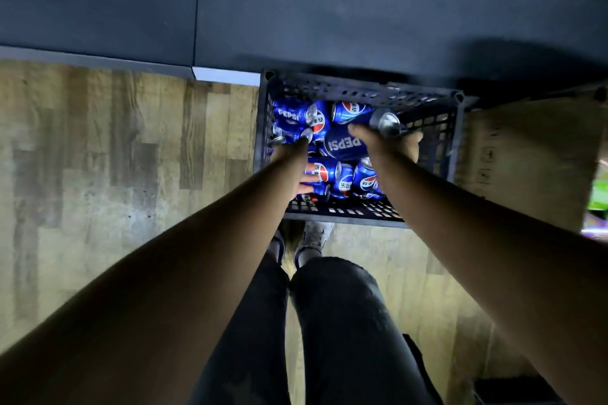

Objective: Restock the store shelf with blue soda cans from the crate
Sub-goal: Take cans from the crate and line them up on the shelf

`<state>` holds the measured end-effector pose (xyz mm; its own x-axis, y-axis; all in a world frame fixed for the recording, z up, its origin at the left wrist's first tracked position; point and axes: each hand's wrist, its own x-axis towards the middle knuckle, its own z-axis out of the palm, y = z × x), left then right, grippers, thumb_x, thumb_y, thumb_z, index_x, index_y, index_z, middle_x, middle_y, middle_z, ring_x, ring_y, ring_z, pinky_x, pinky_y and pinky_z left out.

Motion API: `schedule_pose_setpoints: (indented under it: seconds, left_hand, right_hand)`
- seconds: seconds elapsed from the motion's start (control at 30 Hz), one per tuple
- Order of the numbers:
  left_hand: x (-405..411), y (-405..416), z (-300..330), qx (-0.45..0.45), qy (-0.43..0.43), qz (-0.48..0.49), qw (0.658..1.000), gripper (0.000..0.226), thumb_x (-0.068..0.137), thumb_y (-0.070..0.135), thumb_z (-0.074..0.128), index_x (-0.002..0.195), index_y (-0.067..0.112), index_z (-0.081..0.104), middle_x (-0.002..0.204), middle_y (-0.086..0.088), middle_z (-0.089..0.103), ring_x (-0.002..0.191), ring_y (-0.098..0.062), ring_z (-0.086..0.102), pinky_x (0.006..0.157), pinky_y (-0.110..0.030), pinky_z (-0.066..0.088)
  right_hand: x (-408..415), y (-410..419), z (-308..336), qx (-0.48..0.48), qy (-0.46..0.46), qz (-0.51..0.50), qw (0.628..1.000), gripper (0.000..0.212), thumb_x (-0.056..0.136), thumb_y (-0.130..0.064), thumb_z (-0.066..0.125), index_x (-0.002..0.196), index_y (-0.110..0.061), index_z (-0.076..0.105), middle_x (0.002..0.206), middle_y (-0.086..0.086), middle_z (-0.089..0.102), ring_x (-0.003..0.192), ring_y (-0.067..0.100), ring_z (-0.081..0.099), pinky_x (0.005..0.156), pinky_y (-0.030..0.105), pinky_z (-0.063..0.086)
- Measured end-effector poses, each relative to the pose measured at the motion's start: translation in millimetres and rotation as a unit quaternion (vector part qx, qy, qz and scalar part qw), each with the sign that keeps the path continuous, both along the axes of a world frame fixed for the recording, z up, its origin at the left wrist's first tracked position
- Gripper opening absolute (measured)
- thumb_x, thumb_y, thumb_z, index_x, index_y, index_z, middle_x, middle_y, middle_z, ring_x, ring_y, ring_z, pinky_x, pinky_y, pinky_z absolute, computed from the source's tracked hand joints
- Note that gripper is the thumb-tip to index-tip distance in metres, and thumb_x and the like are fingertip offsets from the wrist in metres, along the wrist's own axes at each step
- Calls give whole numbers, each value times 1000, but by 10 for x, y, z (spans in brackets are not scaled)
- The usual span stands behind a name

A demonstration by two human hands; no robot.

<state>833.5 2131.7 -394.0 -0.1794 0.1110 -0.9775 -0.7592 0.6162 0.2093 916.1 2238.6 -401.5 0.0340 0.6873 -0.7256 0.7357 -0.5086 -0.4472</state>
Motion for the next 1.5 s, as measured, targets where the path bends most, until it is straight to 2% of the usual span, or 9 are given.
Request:
schedule_pose_setpoints:
  seconds: [0.17,0.23,0.37,0.47,0.53,0.7,1.1,1.37,1.5]
  left_hand:
    - [13,90,663,38,-37,85,995,68,94,59,32,139,8,37,126,-22,55,110,-37,57,83,-46,45]
    - [-23,152,931,75,-45,118,989,77,90,67,29,138,7,40,118,-20,59,108,-36,58,82,-46,45]
    - [-118,254,1460,131,-32,166,977,86,81,78,28,116,5,56,100,-18,65,83,-31,64,69,-39,51]
    - [-134,305,1850,181,-16,161,970,84,79,79,32,101,4,63,96,-17,68,84,-29,66,79,-40,53]
    - [-126,347,2094,235,-19,149,960,78,80,74,43,110,5,63,107,-16,68,95,-29,66,87,-43,53]
    - [-172,363,2737,282,35,179,942,32,87,41,59,99,11,62,87,-11,66,78,-22,64,63,-37,57]
    - [-673,105,4072,457,95,102,879,24,91,31,51,82,12,62,73,-6,69,60,-20,67,58,-26,56]
    - [-835,32,4727,517,187,64,833,10,85,22,58,88,16,64,87,-5,67,74,-21,64,75,-33,51]
    - [-854,9,4991,550,228,58,801,12,87,19,55,80,15,64,68,0,69,58,-15,65,68,-29,50]
  right_hand:
    - [-71,-114,815,-14,92,7,996,104,52,-55,83,133,-11,35,129,0,51,102,18,50,87,32,43]
    - [-61,-118,1119,18,119,-3,993,87,58,-46,84,122,-9,40,118,3,55,98,19,54,83,33,45]
    - [8,-169,1778,68,176,-14,982,69,65,-37,84,112,-7,43,102,1,58,93,18,60,79,33,48]
    - [70,-191,2223,73,224,-23,972,66,68,-35,82,112,-10,39,101,1,57,93,16,59,80,30,46]
    - [120,-208,2481,98,260,-15,961,63,68,-31,82,110,-10,39,100,2,59,93,18,61,83,33,49]
    - [112,-170,2995,111,351,14,930,51,69,-16,81,100,-14,41,101,8,64,97,27,66,86,43,54]
    - [-195,-559,4047,230,451,63,860,58,71,-11,79,107,-16,33,99,-9,53,79,-9,57,64,3,43]
    - [-335,-756,4486,245,509,57,823,53,74,1,74,94,-25,33,103,-9,54,70,-15,59,63,4,44]
    - [-360,-780,4683,219,534,69,814,52,76,3,72,99,-26,35,101,-7,57,67,-14,59,61,4,44]
